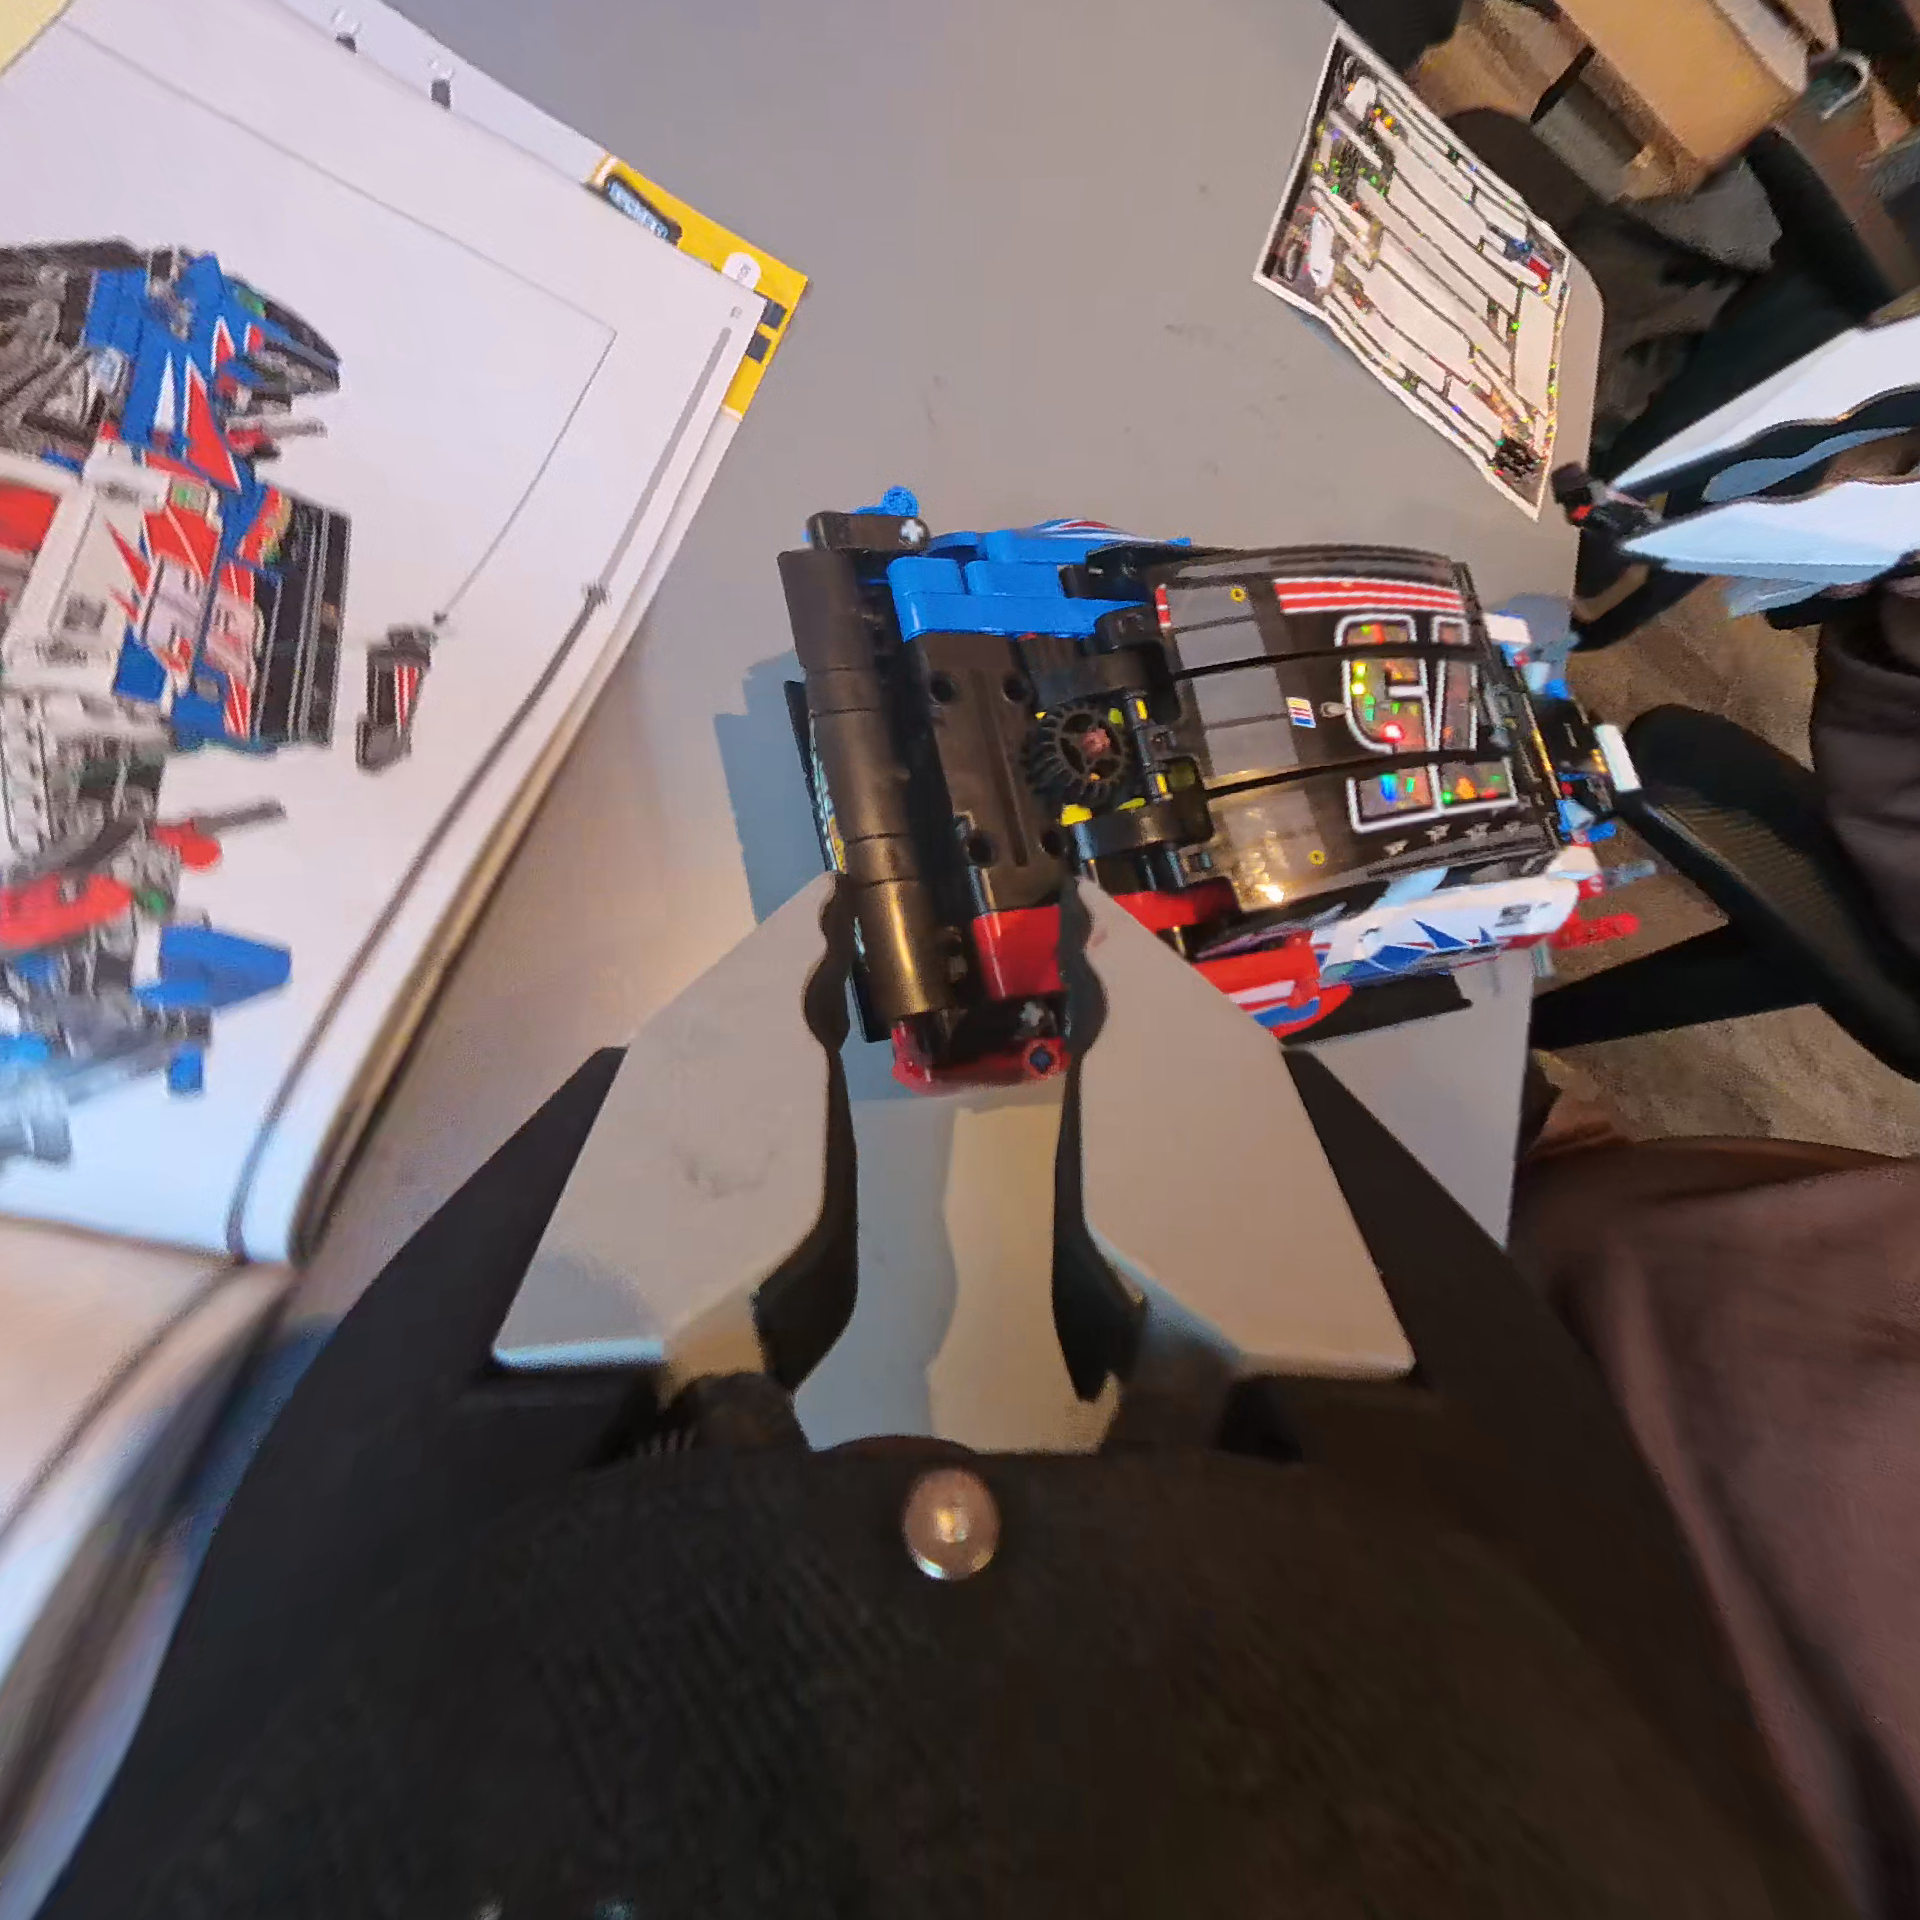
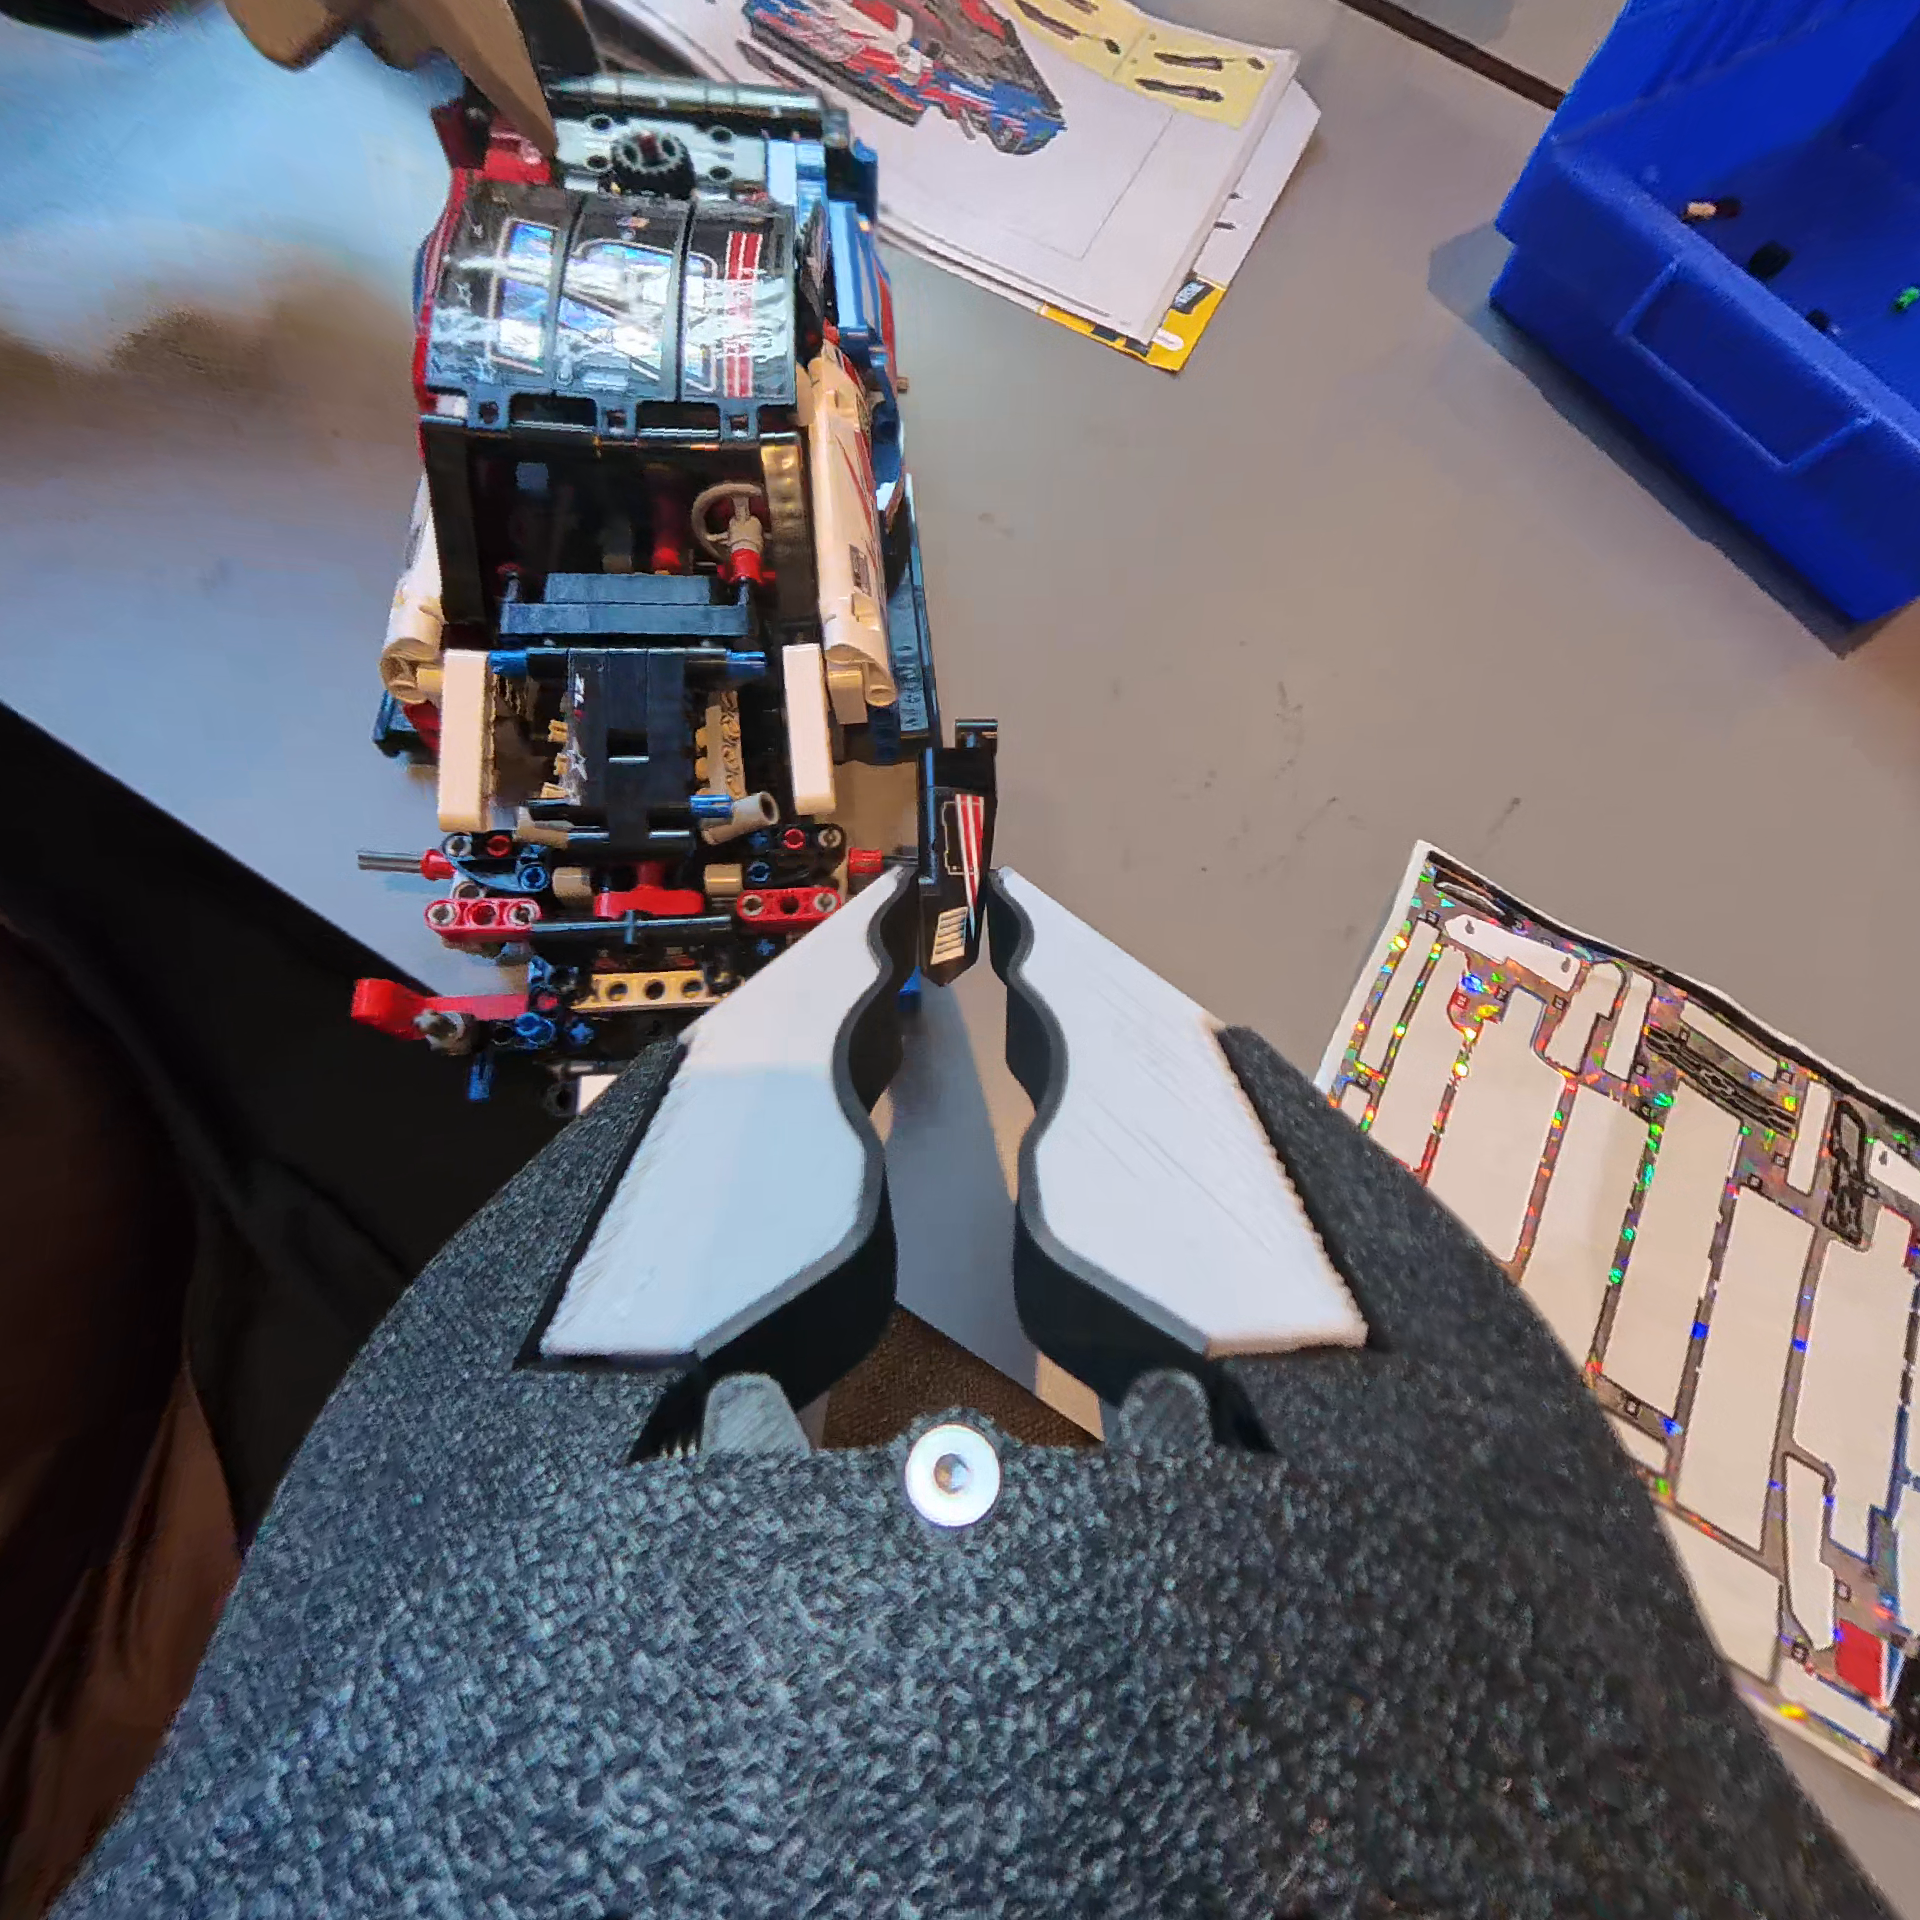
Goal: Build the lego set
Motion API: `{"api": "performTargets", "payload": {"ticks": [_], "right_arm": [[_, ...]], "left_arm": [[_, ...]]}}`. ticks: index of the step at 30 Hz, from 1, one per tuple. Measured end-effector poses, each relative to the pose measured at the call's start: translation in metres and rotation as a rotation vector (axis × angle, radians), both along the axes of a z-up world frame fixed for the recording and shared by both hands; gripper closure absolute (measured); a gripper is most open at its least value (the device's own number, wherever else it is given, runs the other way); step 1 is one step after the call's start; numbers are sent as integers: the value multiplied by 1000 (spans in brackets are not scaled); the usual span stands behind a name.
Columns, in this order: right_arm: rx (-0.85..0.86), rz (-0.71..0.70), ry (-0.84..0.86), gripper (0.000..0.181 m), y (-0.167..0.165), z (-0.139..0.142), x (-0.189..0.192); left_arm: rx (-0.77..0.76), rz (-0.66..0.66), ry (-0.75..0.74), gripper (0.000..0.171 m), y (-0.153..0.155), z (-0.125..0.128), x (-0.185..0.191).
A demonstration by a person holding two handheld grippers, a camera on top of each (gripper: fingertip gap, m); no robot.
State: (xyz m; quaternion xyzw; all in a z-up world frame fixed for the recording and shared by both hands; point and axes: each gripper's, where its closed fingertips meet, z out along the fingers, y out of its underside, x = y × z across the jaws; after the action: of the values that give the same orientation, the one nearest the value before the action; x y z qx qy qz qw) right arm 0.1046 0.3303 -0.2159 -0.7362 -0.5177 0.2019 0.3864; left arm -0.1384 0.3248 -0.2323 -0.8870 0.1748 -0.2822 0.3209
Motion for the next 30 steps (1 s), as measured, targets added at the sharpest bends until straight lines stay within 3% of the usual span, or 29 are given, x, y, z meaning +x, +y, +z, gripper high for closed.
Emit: {"api": "performTargets", "payload": {"ticks": [4, 7, 11, 15, 19, 24, 30], "right_arm": [[-4, 60, -13, 168, -9, -4, -8], [-5, 100, -35, 169, -16, -7, -15], [8, 157, -84, 168, -27, -5, -26], [30, 163, -165, 168, -27, -7, -32], [1, 134, -220, 168, -24, -7, -32], [19, 108, -234, 168, -22, -6, -34], [-1, 148, -211, 168, -25, -9, -37]], "left_arm": [[43, 91, -50, 144, -23, 2, -10], [77, 138, -15, 134, -33, 4, -24], [248, 89, 125, 126, -37, 40, -28], [399, -189, 278, 106, -46, 71, 23], [455, -531, 362, 96, -57, 64, 92], [528, -840, 540, 95, -50, 38, 142], [389, -1019, 454, 114, -41, 29, 168]]}}
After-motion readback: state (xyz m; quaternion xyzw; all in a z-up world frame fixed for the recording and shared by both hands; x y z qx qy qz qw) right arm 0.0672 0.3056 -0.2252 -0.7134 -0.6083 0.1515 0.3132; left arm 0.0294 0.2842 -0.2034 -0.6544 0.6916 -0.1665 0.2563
